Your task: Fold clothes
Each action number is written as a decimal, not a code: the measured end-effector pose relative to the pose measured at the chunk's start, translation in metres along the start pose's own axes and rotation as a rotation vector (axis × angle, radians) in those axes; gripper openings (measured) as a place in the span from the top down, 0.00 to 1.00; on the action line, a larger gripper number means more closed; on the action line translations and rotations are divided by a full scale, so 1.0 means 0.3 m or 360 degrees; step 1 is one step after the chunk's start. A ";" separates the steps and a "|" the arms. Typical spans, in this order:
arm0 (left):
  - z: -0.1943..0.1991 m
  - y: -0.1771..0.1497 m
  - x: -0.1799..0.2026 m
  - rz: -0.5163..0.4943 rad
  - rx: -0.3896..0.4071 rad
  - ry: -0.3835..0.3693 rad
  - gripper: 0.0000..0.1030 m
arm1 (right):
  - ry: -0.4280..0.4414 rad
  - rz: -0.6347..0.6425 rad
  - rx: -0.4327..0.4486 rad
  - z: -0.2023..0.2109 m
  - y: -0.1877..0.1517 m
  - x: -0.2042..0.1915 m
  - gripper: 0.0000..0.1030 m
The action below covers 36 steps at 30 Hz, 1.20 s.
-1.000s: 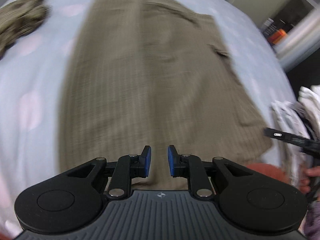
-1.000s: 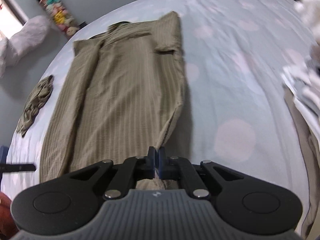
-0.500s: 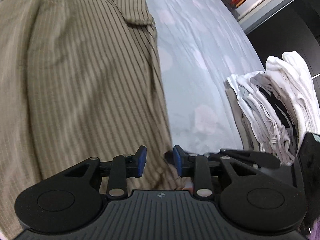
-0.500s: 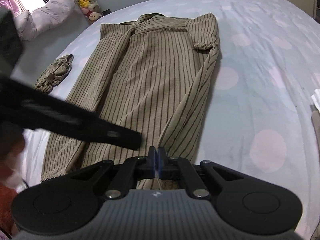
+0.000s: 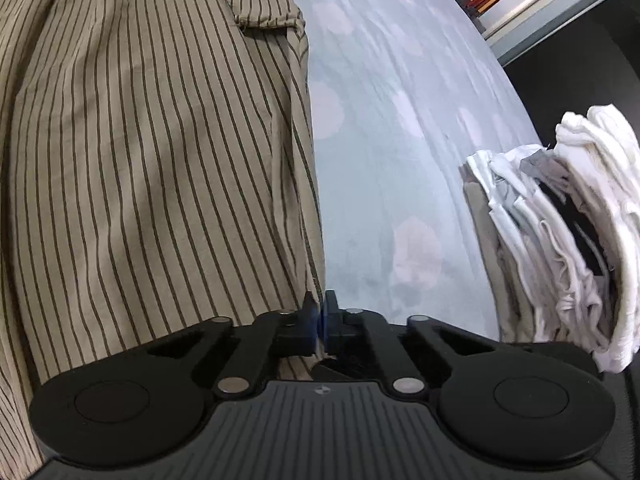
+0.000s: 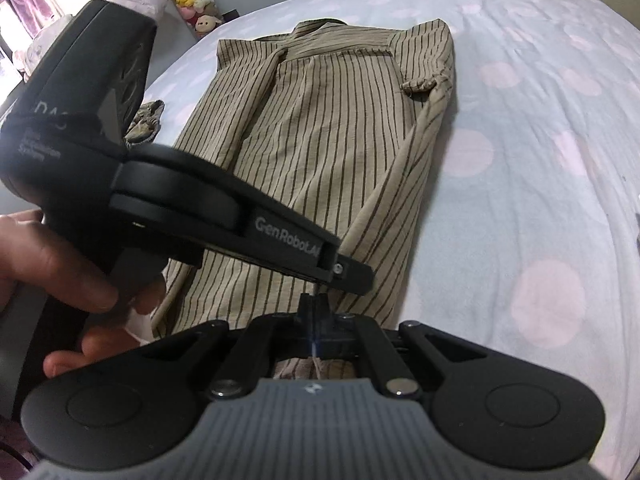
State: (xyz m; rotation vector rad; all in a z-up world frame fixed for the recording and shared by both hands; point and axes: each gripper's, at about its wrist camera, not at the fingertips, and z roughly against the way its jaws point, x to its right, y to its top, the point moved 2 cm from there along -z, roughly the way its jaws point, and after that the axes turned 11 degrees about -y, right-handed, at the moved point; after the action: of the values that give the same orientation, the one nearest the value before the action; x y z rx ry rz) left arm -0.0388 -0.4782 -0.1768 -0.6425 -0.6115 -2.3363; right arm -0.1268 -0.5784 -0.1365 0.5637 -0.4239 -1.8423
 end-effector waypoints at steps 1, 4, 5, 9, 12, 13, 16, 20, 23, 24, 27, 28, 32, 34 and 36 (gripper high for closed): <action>0.006 0.001 -0.008 -0.0002 0.0004 0.0011 1.00 | 0.0021 0.0042 -0.0009 0.008 0.012 0.006 0.93; 0.018 0.004 -0.034 0.0000 0.0010 0.0038 1.00 | 0.0085 0.0168 -0.0034 0.032 0.047 0.025 0.80; 0.022 0.005 -0.042 0.0000 0.0011 0.0044 1.00 | 0.0067 0.0248 -0.0047 0.041 0.072 0.035 0.74; 0.037 0.006 -0.061 0.0007 0.0014 0.0008 1.00 | -0.0087 0.0698 -0.0060 0.061 0.210 0.093 0.68; 0.040 0.007 -0.069 -0.0006 0.0004 -0.0012 1.00 | -0.0222 0.1107 -0.0085 0.025 0.332 0.143 0.68; 0.042 0.009 -0.071 -0.0008 0.0004 -0.0022 1.00 | -0.0273 0.1269 -0.0095 0.004 0.368 0.160 0.68; 0.046 0.008 -0.084 0.0003 0.0013 -0.0052 1.00 | -0.0434 0.1769 -0.0042 -0.074 0.462 0.212 0.68; 0.047 -0.003 -0.114 0.0033 0.0019 -0.0076 1.00 | -0.0627 0.2424 0.0160 -0.215 0.569 0.297 0.67; 0.039 -0.009 -0.134 0.0050 0.0010 -0.0074 1.00 | -0.0726 0.2829 0.0245 -0.360 0.631 0.361 0.57; 0.038 -0.011 -0.137 0.0053 0.0008 -0.0078 1.00 | -0.0734 0.2931 0.0277 -0.402 0.647 0.384 0.54; 0.034 -0.007 -0.136 0.0064 0.0005 -0.0116 1.00 | -0.0780 0.3263 0.0380 -0.546 0.696 0.435 0.46; 0.032 -0.004 -0.137 0.0070 0.0002 -0.0135 1.00 | -0.0794 0.3377 0.0406 -0.594 0.709 0.450 0.46; 0.027 0.004 -0.136 0.0074 -0.0010 -0.0199 1.00 | -0.0812 0.3550 0.0449 -0.732 0.768 0.454 0.46; 0.025 0.006 -0.134 0.0066 -0.0015 -0.0230 1.00 | -0.0800 0.3549 0.0495 -0.788 0.791 0.445 0.46; 0.021 0.009 -0.132 0.0062 -0.0020 -0.0252 1.00 | -0.0770 0.3586 0.0585 -0.828 0.797 0.442 0.47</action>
State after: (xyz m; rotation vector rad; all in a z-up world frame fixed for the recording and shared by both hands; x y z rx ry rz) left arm -0.0082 -0.4589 -0.1940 -0.8438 -0.6493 -2.2697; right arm 0.1627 -0.7859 -0.2340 -0.2836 -1.0571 0.3471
